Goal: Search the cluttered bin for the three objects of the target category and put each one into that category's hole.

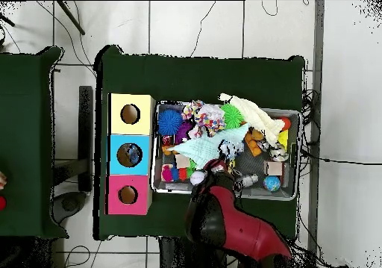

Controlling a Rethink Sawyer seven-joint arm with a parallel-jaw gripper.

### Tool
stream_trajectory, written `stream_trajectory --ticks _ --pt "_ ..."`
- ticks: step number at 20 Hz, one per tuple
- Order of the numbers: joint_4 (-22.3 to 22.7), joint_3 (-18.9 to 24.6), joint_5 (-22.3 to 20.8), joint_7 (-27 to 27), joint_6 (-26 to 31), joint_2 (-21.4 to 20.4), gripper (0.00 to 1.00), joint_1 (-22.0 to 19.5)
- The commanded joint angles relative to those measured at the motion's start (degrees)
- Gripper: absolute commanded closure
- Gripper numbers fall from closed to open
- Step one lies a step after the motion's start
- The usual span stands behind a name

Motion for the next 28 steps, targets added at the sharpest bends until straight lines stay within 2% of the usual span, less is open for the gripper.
stream_trajectory --ticks 1,5,9,20,24,28 --pt "3.3 -1.0 7.0 10.5 6.4 -0.4 1.00 3.0" --pt "3.4 -1.1 9.2 10.6 5.5 0.1 1.00 4.3" --pt "3.3 -2.4 12.8 10.6 6.8 -0.1 1.00 7.3" --pt "1.8 -8.4 23.6 11.3 11.5 0.8 1.00 18.0" --pt "0.8 -9.9 27.3 12.0 15.3 0.0 1.00 22.1" --pt "0.8 -9.9 28.9 12.2 20.4 -2.5 1.00 23.7"
